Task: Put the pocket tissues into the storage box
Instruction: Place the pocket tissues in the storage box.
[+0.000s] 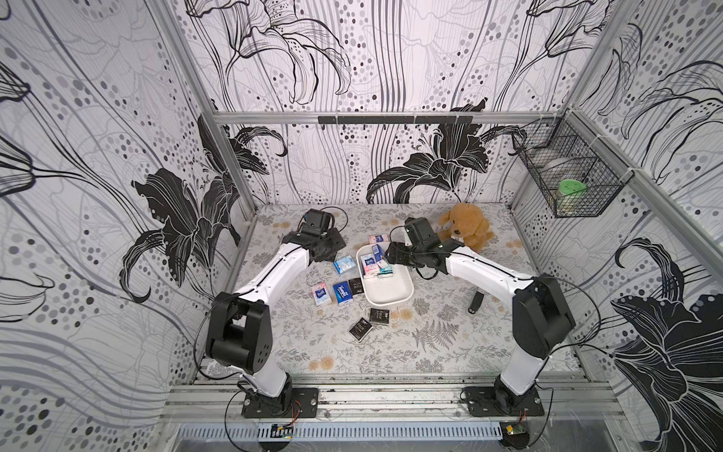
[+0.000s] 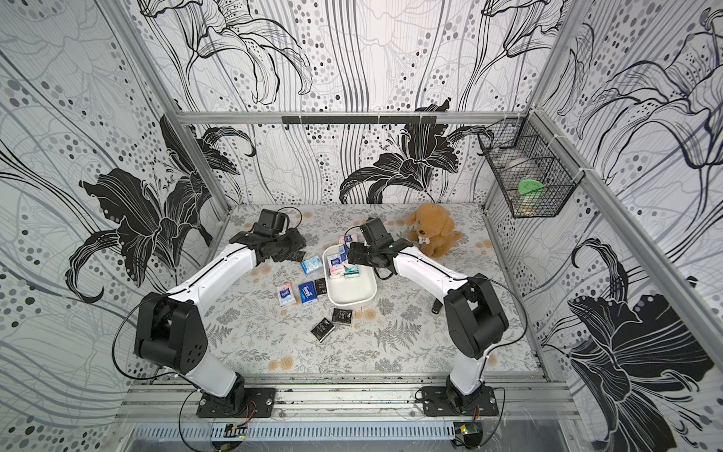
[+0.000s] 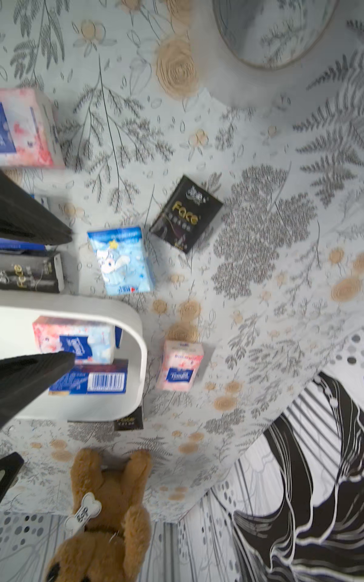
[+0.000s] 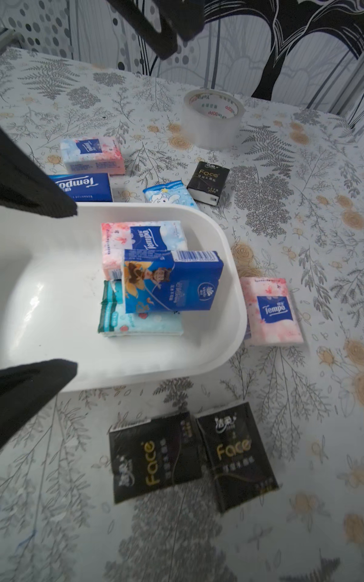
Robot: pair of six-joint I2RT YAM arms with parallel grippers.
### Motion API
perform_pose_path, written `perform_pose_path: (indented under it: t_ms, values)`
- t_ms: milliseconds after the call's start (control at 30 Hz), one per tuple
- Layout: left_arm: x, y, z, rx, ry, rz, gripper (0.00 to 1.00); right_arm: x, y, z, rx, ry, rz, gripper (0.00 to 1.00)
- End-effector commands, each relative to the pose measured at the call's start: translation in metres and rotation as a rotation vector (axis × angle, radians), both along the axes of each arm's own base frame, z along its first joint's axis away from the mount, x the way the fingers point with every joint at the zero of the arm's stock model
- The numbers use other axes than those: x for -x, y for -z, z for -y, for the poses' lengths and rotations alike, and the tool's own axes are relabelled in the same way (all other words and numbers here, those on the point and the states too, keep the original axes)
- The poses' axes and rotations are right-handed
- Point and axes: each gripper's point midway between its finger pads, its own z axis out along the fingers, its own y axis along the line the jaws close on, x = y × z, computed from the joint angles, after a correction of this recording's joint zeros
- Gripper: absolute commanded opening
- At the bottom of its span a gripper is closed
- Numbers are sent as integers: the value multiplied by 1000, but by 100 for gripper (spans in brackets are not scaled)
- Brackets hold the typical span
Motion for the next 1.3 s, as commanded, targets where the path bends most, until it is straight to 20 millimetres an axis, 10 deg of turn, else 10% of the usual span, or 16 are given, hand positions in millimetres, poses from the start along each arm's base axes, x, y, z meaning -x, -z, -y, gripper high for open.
perform_pose_path:
  t_ms: [0,700,1267]
  values:
    - [9,4,-7,39,27,14,59,-12,6,-16,-27,-27,-10,73]
    - [41,15,-36,59,-2,-1,58,-36,77,-25,103,-21,-130,60]
    - [46,14,-41,54,-1,-6,59,-45,59,-37,51,-15,-108,78]
